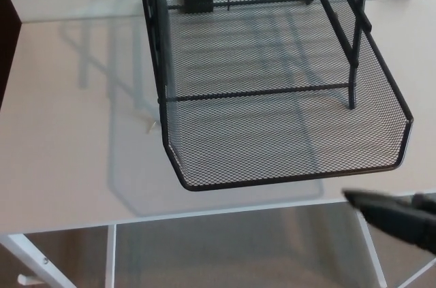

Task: The robot walk towards a table in front and then pushes a layer of a file tray back to its original position using its right hand

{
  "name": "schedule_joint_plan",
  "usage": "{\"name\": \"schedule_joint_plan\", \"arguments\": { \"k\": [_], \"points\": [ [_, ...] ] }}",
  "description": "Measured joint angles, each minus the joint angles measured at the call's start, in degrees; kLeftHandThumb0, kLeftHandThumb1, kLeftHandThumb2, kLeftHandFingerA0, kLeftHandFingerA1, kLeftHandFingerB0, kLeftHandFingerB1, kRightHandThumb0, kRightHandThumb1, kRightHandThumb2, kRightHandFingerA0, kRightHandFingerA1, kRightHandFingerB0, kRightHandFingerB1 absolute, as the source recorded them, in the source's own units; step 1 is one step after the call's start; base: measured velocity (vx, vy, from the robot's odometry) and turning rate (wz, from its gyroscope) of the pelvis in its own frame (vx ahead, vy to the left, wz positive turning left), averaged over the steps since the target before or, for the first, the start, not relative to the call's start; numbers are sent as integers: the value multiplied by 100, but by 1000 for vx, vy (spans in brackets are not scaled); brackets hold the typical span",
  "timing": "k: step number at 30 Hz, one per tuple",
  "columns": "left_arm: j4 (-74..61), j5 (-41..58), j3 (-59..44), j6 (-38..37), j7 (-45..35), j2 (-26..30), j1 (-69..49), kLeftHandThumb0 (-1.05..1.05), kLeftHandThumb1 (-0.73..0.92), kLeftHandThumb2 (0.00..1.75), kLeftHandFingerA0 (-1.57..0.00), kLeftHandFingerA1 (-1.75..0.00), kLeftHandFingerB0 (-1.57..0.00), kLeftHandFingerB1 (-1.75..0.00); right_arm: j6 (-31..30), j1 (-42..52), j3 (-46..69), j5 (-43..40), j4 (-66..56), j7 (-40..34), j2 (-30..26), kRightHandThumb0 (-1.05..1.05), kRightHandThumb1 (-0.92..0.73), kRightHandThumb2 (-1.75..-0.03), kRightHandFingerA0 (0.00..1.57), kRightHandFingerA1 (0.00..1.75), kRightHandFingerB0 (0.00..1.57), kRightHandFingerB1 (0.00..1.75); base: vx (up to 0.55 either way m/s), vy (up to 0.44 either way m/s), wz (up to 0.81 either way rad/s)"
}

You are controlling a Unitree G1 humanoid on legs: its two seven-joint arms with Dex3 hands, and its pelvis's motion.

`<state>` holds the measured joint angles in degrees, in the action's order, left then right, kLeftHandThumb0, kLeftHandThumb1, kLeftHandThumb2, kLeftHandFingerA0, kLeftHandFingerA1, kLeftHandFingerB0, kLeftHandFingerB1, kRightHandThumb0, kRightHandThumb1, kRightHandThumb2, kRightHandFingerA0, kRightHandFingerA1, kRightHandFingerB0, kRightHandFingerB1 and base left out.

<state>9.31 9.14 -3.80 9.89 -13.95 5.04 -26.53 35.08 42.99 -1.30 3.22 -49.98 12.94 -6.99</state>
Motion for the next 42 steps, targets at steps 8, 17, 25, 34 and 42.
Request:
{"name": "schedule_joint_plan", "arguments": {
  "k": [8,17,25,34,42],
  "points": [
    [1,1,24,0,-1,-23,-12,-20,62,58,-58,-46,-45,-41,-160,-776,-19,751,233,-9,159,-74,-51,-80,0,0,3,7,0,0,0],
    [3,0,65,0,-4,-30,-115,-22,62,58,-58,-46,-46,-41,-477,-1609,-189,1660,614,-4,239,-80,-53,-82,0,0,0,0,0,0,0],
    [2,0,91,0,-4,-30,-171,-22,63,59,-57,-47,-45,-41,-830,-2292,-413,2484,986,6,251,-81,-55,-84,0,0,0,0,0,0,0],
    [1,0,97,-1,-5,-29,-178,-21,63,59,-58,-46,-46,-41,-1250,-3011,-691,3406,1412,9,256,-81,-53,-84,0,0,0,4,0,0,0],
    [-3,-1,106,-1,-5,-28,-163,-22,62,59,-58,-46,-47,-41,-1692,-3664,-962,4243,2005,8,263,-82,-55,-85,0,0,0,6,0,0,0]
  ]
}}
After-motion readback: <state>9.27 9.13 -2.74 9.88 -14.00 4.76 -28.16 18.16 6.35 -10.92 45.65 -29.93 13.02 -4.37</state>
